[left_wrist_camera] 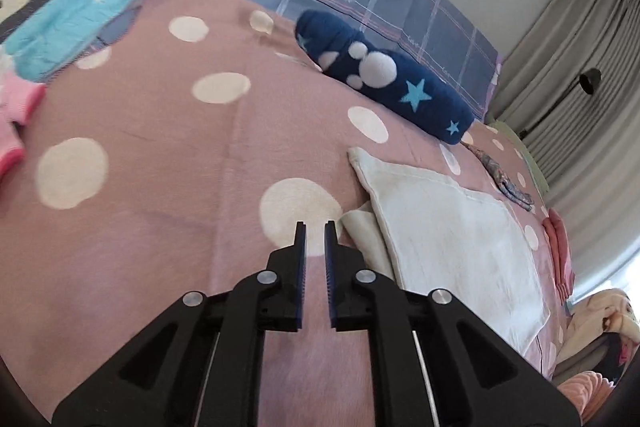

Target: Fold small clothes

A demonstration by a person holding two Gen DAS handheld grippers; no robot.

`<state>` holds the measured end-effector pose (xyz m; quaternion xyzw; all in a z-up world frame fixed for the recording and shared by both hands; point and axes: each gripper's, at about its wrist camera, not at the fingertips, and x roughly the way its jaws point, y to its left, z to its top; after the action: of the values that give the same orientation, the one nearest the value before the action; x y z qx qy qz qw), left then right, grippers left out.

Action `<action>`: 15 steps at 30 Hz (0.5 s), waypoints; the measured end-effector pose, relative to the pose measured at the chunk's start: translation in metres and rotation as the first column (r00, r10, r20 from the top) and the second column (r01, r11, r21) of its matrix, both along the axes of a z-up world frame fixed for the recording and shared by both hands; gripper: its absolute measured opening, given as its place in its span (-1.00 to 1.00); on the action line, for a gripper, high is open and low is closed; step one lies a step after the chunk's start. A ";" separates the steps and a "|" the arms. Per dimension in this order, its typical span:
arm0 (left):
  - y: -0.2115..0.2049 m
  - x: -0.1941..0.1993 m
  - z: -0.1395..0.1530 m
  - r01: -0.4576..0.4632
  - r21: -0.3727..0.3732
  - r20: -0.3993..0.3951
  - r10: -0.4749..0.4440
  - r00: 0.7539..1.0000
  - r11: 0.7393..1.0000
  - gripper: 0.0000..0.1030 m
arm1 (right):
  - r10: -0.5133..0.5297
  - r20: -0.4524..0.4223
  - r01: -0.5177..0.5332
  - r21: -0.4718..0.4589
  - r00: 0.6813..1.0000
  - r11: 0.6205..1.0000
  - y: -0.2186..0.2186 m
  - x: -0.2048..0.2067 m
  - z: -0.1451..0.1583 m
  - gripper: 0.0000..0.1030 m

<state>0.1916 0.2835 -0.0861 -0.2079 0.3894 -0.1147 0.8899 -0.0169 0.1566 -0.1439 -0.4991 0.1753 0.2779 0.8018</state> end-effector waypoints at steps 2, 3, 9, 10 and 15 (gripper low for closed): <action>0.006 -0.005 0.003 -0.031 0.001 -0.003 0.031 1.000 1.000 -0.84 | -0.029 0.044 0.029 -0.010 0.999 1.000 0.012 0.006 -0.003 -0.44; 0.007 -0.004 0.004 -0.042 0.003 -0.008 0.042 0.999 0.999 -0.84 | -0.030 0.059 0.031 -0.010 0.998 0.999 0.017 0.009 -0.005 -0.57; 0.012 -0.012 0.019 -0.073 0.018 0.005 0.073 0.997 0.997 -0.84 | 0.029 -0.064 -0.013 0.225 0.998 0.974 -0.002 0.019 0.026 -0.89; 0.011 -0.012 0.024 -0.080 0.020 0.010 0.080 0.997 0.997 -0.84 | 0.128 -0.125 -0.088 0.282 0.984 0.955 -0.011 0.011 0.033 -0.68; -0.010 -0.023 0.045 -0.047 0.018 0.051 0.047 0.998 0.999 -0.82 | 0.189 -0.332 -0.053 0.378 0.924 0.924 -0.059 0.013 0.049 -0.28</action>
<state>0.1689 0.2733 -0.0415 -0.2056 0.3630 -0.0952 0.9038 -0.0041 0.0979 -0.0950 -0.2927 0.2344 0.4424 0.8147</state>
